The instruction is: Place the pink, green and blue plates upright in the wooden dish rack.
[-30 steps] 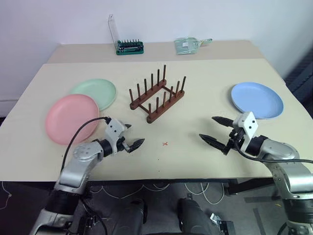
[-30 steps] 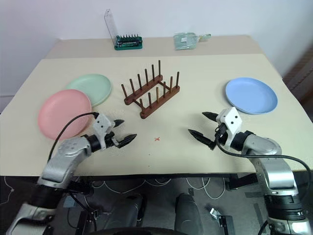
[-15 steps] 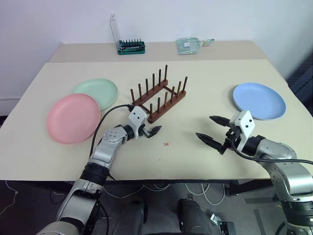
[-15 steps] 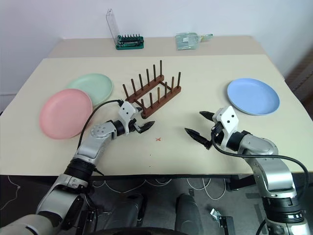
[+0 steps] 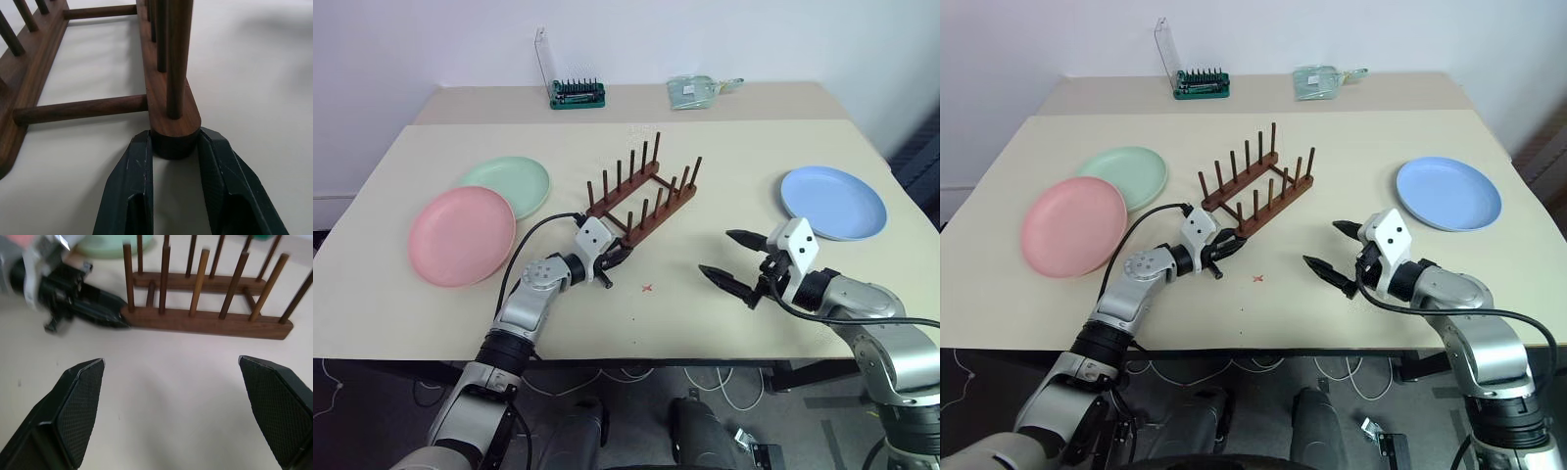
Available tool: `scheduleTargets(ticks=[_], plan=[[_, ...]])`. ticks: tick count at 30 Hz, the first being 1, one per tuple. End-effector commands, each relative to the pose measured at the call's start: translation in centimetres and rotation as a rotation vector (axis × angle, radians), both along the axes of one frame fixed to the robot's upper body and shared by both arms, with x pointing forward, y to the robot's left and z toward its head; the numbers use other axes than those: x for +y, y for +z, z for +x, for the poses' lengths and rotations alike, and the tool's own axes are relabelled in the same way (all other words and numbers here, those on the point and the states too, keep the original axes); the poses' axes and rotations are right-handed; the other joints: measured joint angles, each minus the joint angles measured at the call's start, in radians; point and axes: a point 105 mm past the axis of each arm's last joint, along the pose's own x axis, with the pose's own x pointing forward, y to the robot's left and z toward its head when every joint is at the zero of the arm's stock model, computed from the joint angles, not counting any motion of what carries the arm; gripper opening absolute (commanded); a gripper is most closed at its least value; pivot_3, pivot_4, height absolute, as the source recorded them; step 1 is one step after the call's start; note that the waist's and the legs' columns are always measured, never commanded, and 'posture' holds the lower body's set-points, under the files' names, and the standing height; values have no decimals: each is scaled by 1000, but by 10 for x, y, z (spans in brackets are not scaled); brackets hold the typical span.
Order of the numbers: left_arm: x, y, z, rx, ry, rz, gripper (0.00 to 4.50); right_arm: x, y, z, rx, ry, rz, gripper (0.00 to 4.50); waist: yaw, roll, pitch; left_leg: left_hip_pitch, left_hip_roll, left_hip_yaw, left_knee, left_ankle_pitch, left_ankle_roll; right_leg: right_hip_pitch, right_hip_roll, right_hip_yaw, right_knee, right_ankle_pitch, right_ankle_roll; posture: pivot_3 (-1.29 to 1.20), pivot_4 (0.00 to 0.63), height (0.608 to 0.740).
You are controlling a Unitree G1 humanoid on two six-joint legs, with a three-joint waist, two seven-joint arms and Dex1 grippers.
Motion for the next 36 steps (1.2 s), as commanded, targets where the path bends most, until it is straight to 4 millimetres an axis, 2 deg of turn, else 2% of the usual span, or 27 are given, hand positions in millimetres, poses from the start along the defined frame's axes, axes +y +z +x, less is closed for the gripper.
scheduleTargets(ticks=[1,5,9,13,14,15,20,22,23,25,26,28,32,33,36], plan=[[-17,22,-17,-47,-222,-18,671,-9,4,-8,-10,4,-38,4500,0,0,0,0,0,0,0,0,0,0,0,0,0,0,0,0,150,740],[-17,19,-33,-3,-404,48,671,-16,-4,-16,21,-1,-80,4500,-2,0,0,0,0,0,0,0,0,0,0,0,0,0,0,0,150,740],[-19,24,-32,-8,-458,52,671,-19,-5,-18,21,-17,-87,4500,-3,0,0,0,0,0,0,0,0,0,0,0,0,0,0,0,150,740],[-15,22,-24,-4,-439,80,671,-24,-11,-20,32,-34,-106,4500,-1,0,0,0,0,0,0,0,0,0,0,0,0,0,0,0,150,740],[-13,21,-21,5,-422,83,1704,-27,-12,-20,32,-40,-110,4500,-1,0,0,0,0,0,0,0,0,0,0,0,0,0,0,0,150,740],[-10,20,-19,10,-409,85,2064,-29,-13,-20,34,-45,-111,4500,-1,0,0,0,0,0,0,0,0,0,0,0,0,0,0,0,150,740],[3,16,-11,0,-323,109,4476,-39,-19,-21,40,-63,-124,4500,-2,0,0,0,0,0,0,0,0,0,0,0,0,0,0,0,150,740],[10,12,-14,6,-305,131,4476,-43,-24,-20,47,-71,-136,4500,-4,0,0,0,0,0,0,0,0,0,0,0,0,0,0,0,150,740],[14,11,-18,38,-300,118,4497,-44,-26,-19,50,-74,-137,4245,-5,0,0,0,0,0,0,0,0,0,0,0,0,0,0,0,150,740],[19,14,-28,79,-300,84,3862,-43,-28,-19,64,-66,-133,3669,-9,0,0,0,0,0,0,0,0,0,0,0,0,0,0,0,150,740],[21,14,-34,96,-306,81,3499,-43,-31,-18,74,-66,-135,3139,-9,0,0,0,0,0,0,0,0,0,0,1,0,0,0,0,150,740],[22,13,-41,113,-314,84,2487,-42,-33,-17,83,-69,-145,2125,-8,0,0,0,1,0,0,0,0,0,0,1,1,0,0,0,150,740],[10,7,-56,136,-350,105,522,-43,-40,-9,90,-86,-198,157,-5,0,0,0,1,1,0,0,0,0,0,1,1,0,0,0,150,740],[1,7,-61,138,-371,97,43,-45,-43,-3,85,-113,-228,0,-5,0,0,0,1,1,0,0,0,0,0,1,1,0,0,0,150,740],[-17,11,-69,146,-411,60,43,-47,-46,10,74,-151,-275,0,-2,0,0,0,0,1,0,0,0,0,0,2,0,0,0,0,150,740]])
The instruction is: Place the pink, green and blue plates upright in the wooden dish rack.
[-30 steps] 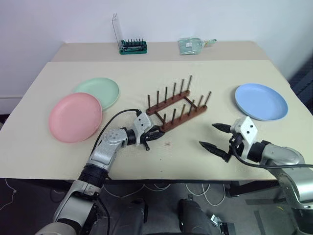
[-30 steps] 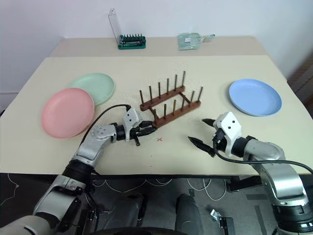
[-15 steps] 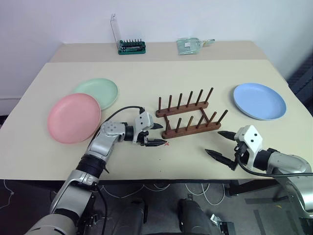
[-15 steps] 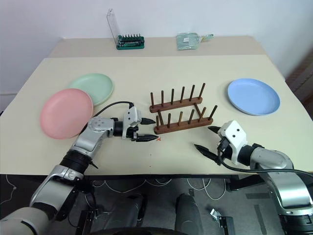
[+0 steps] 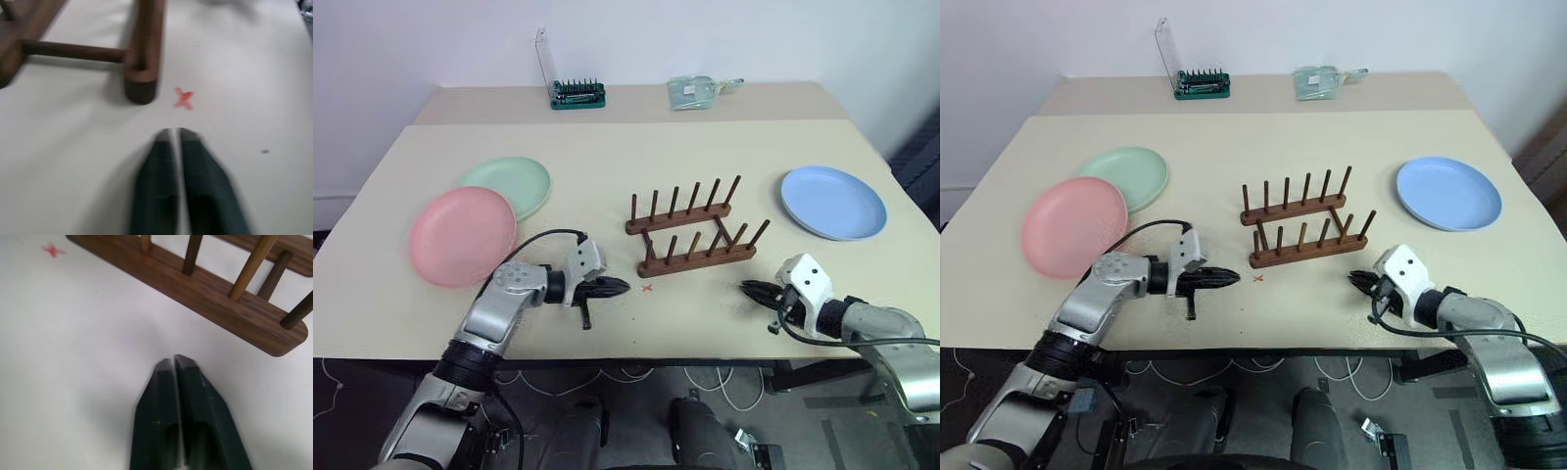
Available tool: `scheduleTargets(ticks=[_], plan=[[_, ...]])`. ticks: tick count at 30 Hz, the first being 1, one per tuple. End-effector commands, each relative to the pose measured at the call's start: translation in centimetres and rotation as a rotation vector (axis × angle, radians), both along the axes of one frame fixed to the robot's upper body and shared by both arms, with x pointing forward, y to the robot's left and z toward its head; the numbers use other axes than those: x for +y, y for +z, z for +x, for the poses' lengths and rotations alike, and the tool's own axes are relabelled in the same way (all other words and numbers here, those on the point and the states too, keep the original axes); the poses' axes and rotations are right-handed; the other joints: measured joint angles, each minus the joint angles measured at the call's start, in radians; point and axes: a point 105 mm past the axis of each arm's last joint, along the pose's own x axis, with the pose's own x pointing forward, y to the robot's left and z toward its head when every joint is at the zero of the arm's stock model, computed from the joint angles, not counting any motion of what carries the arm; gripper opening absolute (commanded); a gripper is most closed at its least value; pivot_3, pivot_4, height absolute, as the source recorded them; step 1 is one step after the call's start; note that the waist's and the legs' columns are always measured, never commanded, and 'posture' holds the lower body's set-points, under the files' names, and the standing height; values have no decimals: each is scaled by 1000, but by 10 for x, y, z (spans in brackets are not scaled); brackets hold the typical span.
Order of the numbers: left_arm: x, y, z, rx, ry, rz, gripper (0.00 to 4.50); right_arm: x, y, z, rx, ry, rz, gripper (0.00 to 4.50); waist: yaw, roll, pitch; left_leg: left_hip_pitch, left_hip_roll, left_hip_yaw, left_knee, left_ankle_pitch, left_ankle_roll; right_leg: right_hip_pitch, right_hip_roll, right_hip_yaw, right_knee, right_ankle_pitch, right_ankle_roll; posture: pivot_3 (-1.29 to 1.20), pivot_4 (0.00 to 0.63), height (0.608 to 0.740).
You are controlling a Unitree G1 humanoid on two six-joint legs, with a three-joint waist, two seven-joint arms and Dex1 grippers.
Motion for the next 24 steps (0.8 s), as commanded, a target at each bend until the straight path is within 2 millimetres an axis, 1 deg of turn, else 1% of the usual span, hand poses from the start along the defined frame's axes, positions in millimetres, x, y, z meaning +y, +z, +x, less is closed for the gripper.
scheduleTargets(ticks=[1,3,5,7,9,12,16,20,24], plan=[[-22,8,-8,-22,-42,-25,43,0,4,15,-43,-29,-52,0,1,0,0,0,0,0,0,0,0,0,0,0,0,0,0,0,150,740],[-27,2,1,-53,1,7,43,8,7,24,-64,-28,-50,0,-1,0,0,0,0,0,0,0,0,0,0,0,0,0,0,0,150,740],[-27,0,6,-73,27,25,43,11,8,28,-71,-28,-46,0,-3,0,0,0,0,0,0,0,0,-1,0,0,0,0,0,0,150,740],[-21,-4,25,-129,131,56,43,14,9,34,-93,-33,-63,0,-2,0,0,0,0,0,-1,0,0,-1,1,0,0,0,0,0,150,740],[-15,-5,38,-167,207,68,43,16,12,40,-116,-41,-75,0,1,0,0,0,0,0,0,0,0,0,0,0,0,0,0,0,150,740],[-8,-2,49,-202,280,46,43,18,18,48,-153,-58,-83,0,-3,0,0,1,0,1,0,0,0,0,0,1,0,0,0,0,150,740],[-5,-2,56,-217,331,37,43,18,21,52,-175,-71,-87,0,-3,0,0,1,0,1,0,0,0,0,0,1,0,0,0,0,150,740],[-8,-1,52,-213,316,12,43,21,21,49,-168,-52,-83,0,-4,0,0,1,0,1,0,0,0,0,0,1,1,0,0,0,150,740],[-6,1,51,-227,325,8,43,18,25,46,-170,-49,-82,0,-5,0,0,1,0,1,0,0,0,0,1,1,1,0,0,0,150,740]])
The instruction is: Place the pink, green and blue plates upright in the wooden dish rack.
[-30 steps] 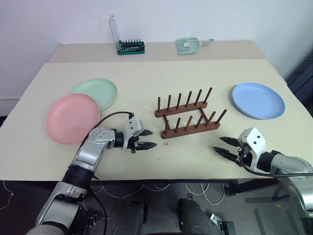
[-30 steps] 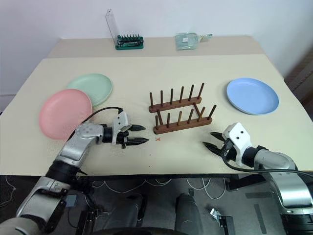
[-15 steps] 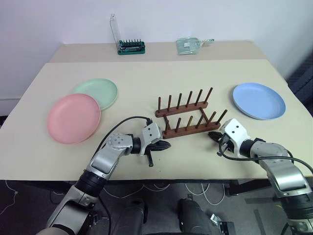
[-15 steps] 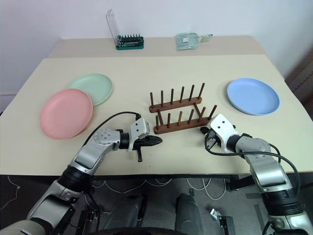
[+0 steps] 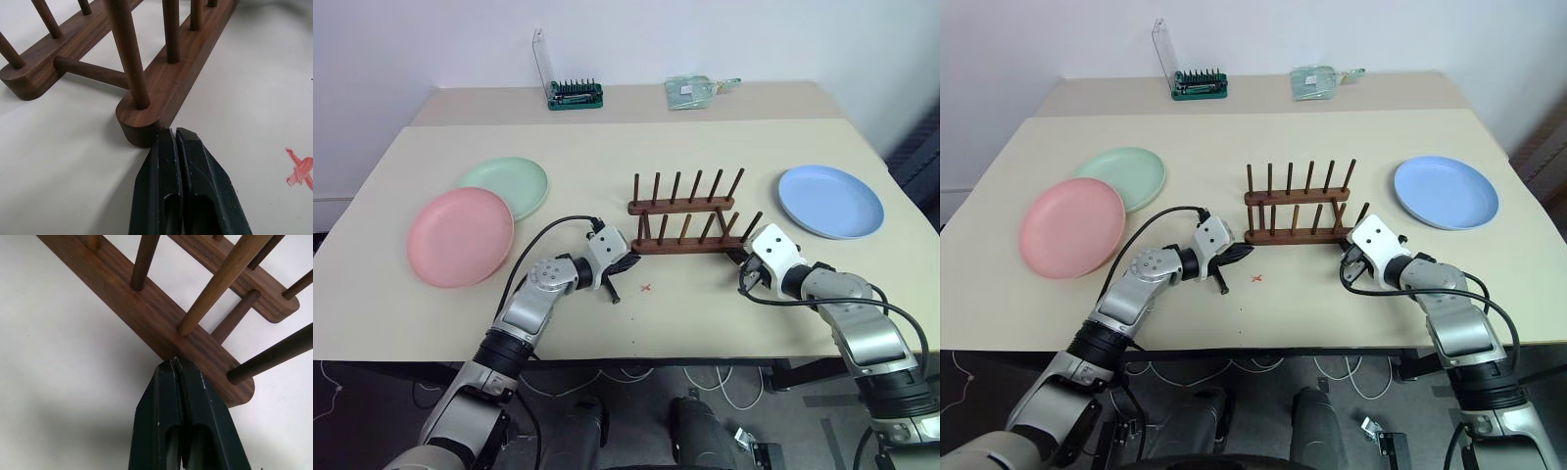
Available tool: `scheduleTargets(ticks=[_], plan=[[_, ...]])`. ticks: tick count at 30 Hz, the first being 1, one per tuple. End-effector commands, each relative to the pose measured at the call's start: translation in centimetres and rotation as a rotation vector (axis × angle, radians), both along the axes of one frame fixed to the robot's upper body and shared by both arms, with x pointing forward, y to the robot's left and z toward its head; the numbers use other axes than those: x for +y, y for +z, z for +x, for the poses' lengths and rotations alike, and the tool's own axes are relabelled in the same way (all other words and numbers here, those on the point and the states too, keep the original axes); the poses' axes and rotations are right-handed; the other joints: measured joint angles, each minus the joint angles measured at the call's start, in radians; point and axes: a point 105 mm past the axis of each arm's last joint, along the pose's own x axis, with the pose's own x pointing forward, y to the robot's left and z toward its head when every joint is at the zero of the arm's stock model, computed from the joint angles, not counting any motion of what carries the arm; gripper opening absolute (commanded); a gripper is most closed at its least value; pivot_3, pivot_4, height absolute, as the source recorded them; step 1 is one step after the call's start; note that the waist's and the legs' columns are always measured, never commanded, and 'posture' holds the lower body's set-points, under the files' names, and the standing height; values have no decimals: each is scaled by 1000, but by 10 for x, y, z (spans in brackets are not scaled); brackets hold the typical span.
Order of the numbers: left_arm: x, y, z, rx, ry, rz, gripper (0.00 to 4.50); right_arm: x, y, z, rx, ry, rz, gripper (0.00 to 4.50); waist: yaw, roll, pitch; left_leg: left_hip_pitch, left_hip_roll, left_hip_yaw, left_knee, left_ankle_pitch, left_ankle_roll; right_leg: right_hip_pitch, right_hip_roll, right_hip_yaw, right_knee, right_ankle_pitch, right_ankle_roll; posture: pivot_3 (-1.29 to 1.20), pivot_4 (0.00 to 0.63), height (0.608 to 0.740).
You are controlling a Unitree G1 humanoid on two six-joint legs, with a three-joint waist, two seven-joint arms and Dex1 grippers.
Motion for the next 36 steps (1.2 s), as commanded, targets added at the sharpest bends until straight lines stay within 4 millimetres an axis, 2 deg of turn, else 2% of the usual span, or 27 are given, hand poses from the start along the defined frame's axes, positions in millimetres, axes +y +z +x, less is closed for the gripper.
scheduleTargets(ticks=[1,5,7,9,12,15,19,22,23,25,27,32,36], plan=[[6,7,0,-33,22,-28,43,2,18,-5,-53,33,16,0,-1,0,0,0,0,0,0,0,0,0,0,0,0,0,0,0,150,740],[11,23,-5,-40,13,-106,43,9,34,-14,-84,69,117,0,-2,0,0,0,0,0,0,0,0,0,0,0,0,0,0,0,150,740],[18,35,-9,-51,8,-144,43,5,45,-14,-141,24,135,0,-4,0,0,0,0,0,0,0,0,0,0,0,0,0,0,0,150,740],[34,47,-12,-57,28,-186,43,3,49,-16,-168,9,107,0,-3,0,0,0,0,0,0,0,0,-1,0,0,0,0,0,0,150,740],[66,70,-13,-65,104,-278,43,20,60,-30,-105,161,237,0,-7,0,0,0,0,0,-1,0,0,-1,0,1,0,0,0,0,150,740],[103,97,-19,-74,187,-393,869,24,75,-32,-132,204,252,0,-16,0,0,0,1,0,-1,0,0,-1,0,0,0,0,0,0,150,740],[170,120,-25,-141,437,-472,2896,34,74,-33,-87,245,219,0,-20,0,0,0,1,0,-1,0,0,-1,0,1,0,0,0,0,150,740],[216,119,-28,-176,659,-464,4479,40,74,-31,-71,256,258,0,-19,0,0,0,2,0,-1,0,0,-1,1,0,0,0,0,0,150,740],[226,119,-29,-183,711,-459,4479,41,73,-30,-56,258,276,0,-18,0,0,0,1,0,-1,0,0,-1,1,0,0,0,0,0,150,740],[273,110,-32,-188,988,-442,4479,45,70,-28,-44,282,263,0,-14,0,1,0,1,0,0,0,0,0,0,1,0,0,0,0,150,740],[304,105,-43,-178,1183,-492,4479,46,68,-24,-48,299,243,0,-16,-2,1,0,1,0,0,0,0,0,0,1,0,0,0,0,150,740],[319,78,-61,-45,1360,-562,4479,54,64,-19,-48,350,236,0,-15,-3,0,0,1,0,-1,0,0,-1,0,1,0,0,0,0,150,740],[331,44,-69,120,1533,-686,4479,55,64,-15,-58,357,241,0,-15,-4,0,0,1,0,0,0,0,-1,0,1,0,0,0,0,150,740]])
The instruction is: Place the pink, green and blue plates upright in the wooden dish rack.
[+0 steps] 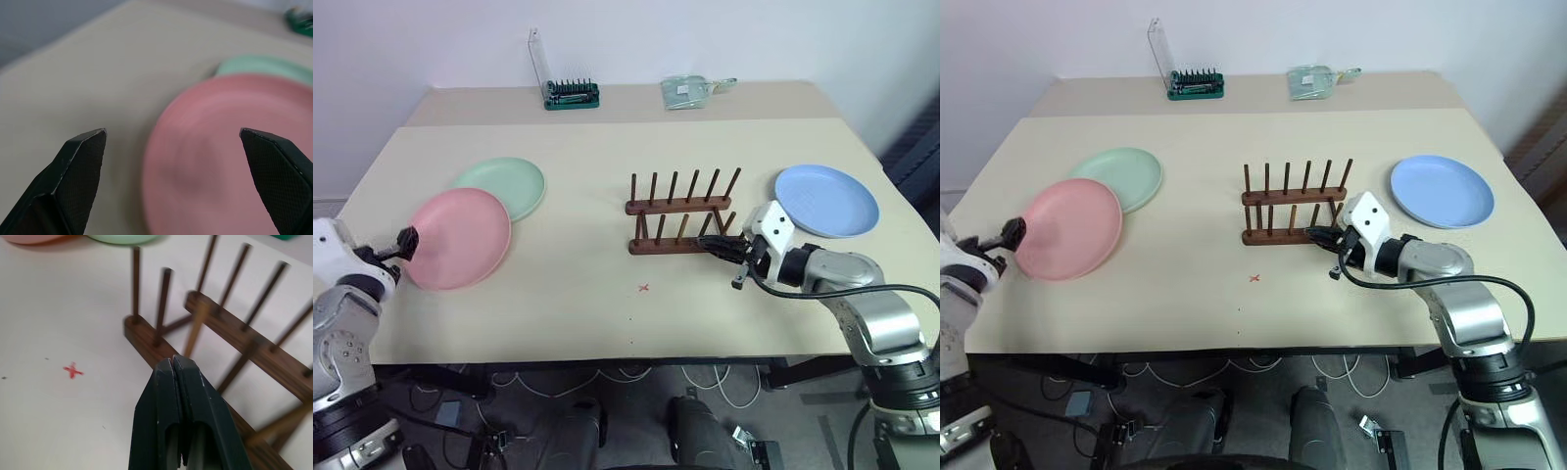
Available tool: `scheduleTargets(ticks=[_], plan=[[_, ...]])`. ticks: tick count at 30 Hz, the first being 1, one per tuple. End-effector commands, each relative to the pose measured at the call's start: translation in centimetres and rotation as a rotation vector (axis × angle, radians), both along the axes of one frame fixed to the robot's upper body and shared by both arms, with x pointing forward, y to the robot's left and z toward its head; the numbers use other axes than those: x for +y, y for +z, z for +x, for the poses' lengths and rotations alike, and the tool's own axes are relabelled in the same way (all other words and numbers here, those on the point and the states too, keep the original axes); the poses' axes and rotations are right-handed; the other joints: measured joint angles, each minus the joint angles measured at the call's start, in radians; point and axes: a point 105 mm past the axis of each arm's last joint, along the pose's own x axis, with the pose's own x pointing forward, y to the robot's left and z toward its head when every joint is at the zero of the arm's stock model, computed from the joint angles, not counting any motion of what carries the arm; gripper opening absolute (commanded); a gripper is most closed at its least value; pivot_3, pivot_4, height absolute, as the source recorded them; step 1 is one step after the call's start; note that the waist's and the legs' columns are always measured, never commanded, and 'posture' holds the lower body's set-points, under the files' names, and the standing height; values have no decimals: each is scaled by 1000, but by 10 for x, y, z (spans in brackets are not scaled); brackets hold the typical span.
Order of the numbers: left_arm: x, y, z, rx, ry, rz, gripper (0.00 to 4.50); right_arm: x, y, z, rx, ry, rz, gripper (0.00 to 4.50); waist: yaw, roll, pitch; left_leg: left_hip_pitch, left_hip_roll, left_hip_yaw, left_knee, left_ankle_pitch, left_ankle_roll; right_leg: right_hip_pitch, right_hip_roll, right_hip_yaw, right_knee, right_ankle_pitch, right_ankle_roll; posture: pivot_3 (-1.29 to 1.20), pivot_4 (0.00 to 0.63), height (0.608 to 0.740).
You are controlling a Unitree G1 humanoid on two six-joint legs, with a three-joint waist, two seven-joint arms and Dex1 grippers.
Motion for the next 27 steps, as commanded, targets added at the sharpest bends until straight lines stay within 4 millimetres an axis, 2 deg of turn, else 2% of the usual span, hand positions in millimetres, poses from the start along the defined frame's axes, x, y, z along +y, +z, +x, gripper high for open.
scheduleTargets(ticks=[1,5,8,15,18,23,25,27], plan=[[11,-9,-7,29,101,-108,4479,2,11,3,-57,14,8,0,-1,-1,0,0,0,0,0,0,0,0,0,0,0,0,0,0,150,740],[-10,-35,0,126,10,-173,4479,0,9,2,-73,6,0,0,-2,-1,-1,0,0,0,0,0,0,0,0,0,0,0,0,0,150,740],[-13,-36,4,111,-3,-189,3633,-2,9,-1,-80,-6,-3,0,0,0,-1,0,0,0,0,0,0,0,0,0,0,0,0,0,150,740],[-14,-35,8,88,-24,-188,27,-3,6,-6,-76,-5,-1,0,-1,-1,-1,0,0,0,0,0,0,0,0,0,0,0,0,0,150,740],[-13,-32,10,61,-27,-189,27,-2,10,-10,-50,9,25,0,-1,0,-2,0,0,1,0,0,0,0,0,0,0,0,0,0,150,740],[-31,33,25,-273,-144,-161,27,4,40,-3,-195,6,-18,0,-1,-1,-1,0,0,1,0,0,0,0,0,1,0,0,-1,0,150,740],[-44,57,32,-332,-193,-101,27,18,55,-3,-242,56,-35,0,-1,-2,0,0,0,1,0,0,-1,-1,0,1,0,0,-1,0,150,740],[-54,73,37,-362,-225,-60,27,28,65,-4,-279,94,-56,0,-1,-2,0,0,0,1,0,0,-1,-1,0,1,0,0,-1,0,150,740]])
